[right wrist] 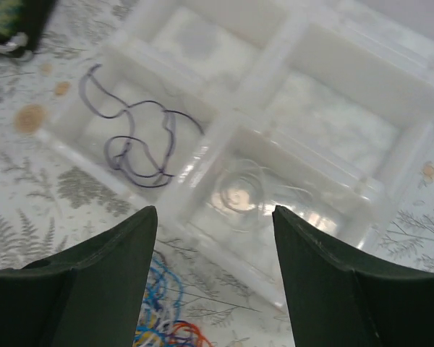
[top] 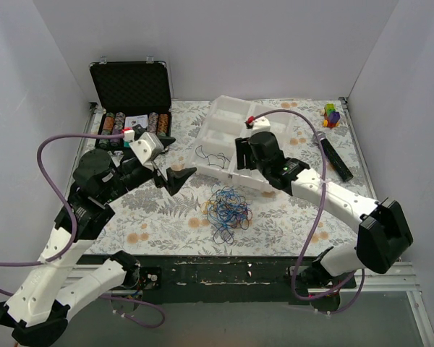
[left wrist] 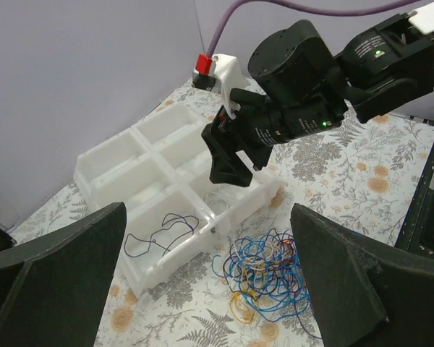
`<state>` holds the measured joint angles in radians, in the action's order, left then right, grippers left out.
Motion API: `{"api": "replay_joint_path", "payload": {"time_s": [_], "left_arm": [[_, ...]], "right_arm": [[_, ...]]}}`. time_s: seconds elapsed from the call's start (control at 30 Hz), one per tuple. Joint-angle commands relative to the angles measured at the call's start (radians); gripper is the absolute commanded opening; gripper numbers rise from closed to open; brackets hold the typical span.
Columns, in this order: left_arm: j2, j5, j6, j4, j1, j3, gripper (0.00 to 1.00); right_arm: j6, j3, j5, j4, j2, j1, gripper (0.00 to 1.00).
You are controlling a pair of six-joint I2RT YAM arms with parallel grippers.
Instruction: Untangle the cables
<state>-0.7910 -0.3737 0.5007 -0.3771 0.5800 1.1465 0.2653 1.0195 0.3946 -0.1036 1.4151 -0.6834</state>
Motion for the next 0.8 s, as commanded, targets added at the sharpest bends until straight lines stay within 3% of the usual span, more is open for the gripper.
{"api": "replay_joint_path", "payload": {"time_s": [0.0,0.23,0.77], "left_arm": [[0.036,0.024,-0.047,-0.035,0.004,-0.024,0.98],[0.056,0.062,-0.086,-0.046,0.003,-0.034,0.98],[0.091,0.078,-0.099,-0.043,0.004,-0.051,0.98]], "right_arm": [[0.008,0.076,0.050,-0.035,0.001,-0.163,0.73],[0.161,0.063,-0.036,-0.016,0.080,-0.254,0.63],[0.285,0.114,-0.056,-0.113,0.189,-0.283,0.61]]}}
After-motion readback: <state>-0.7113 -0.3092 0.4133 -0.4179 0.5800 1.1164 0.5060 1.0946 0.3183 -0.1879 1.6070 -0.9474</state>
